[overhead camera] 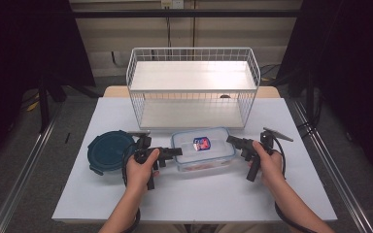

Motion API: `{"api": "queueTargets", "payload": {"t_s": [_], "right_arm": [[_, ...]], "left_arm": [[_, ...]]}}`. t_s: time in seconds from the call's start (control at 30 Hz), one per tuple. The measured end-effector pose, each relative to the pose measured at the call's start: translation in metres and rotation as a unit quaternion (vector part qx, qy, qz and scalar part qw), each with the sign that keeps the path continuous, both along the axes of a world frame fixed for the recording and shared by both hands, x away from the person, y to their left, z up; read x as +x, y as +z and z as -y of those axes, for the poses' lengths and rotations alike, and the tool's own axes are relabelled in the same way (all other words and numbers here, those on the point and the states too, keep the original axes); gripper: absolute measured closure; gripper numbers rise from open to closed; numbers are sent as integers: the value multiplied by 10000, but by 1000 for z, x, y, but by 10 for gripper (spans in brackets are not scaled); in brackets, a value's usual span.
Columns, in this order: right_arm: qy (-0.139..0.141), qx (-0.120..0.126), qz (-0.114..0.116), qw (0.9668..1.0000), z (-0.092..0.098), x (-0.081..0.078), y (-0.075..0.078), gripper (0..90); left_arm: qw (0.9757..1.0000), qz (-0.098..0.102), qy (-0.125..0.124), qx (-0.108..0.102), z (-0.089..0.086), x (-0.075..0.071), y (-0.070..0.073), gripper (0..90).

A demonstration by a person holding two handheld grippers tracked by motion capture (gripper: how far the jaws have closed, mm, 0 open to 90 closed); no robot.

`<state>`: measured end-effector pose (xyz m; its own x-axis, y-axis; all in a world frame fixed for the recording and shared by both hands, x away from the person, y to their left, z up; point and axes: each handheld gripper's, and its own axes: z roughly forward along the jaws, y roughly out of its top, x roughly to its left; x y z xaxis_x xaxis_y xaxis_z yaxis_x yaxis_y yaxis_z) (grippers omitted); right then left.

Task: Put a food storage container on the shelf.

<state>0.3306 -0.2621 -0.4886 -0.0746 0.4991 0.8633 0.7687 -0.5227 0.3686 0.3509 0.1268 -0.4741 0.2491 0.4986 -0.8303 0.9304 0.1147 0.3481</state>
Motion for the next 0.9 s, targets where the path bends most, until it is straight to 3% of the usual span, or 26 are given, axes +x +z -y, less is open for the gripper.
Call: {"api": "queueTargets", "payload": {"t_s": [0.1,0.33,0.47,0.57,0.6,0.9], "right_arm": [[131,188,-72,9997,6,-8,3,562],[184,154,-216,9995,12,-27,5,563],[57,154,-218,9996,15,-36,5,563],[-63,106,-185,9998,17,-41,10,567],[-95,79,-71,9999,17,-41,10,568],[-136,111,25,9998,17,-43,14,577]], "left_arm": [[10000,-10,-26,-32,1,0,1,460],[10000,5,-79,-12,5,0,3,478],[9999,-41,-130,-21,10,1,4,482],[9998,-67,-175,-60,13,2,5,496],[9998,-64,-175,-71,13,3,5,500],[9998,-84,-92,-144,11,1,7,526]]}}
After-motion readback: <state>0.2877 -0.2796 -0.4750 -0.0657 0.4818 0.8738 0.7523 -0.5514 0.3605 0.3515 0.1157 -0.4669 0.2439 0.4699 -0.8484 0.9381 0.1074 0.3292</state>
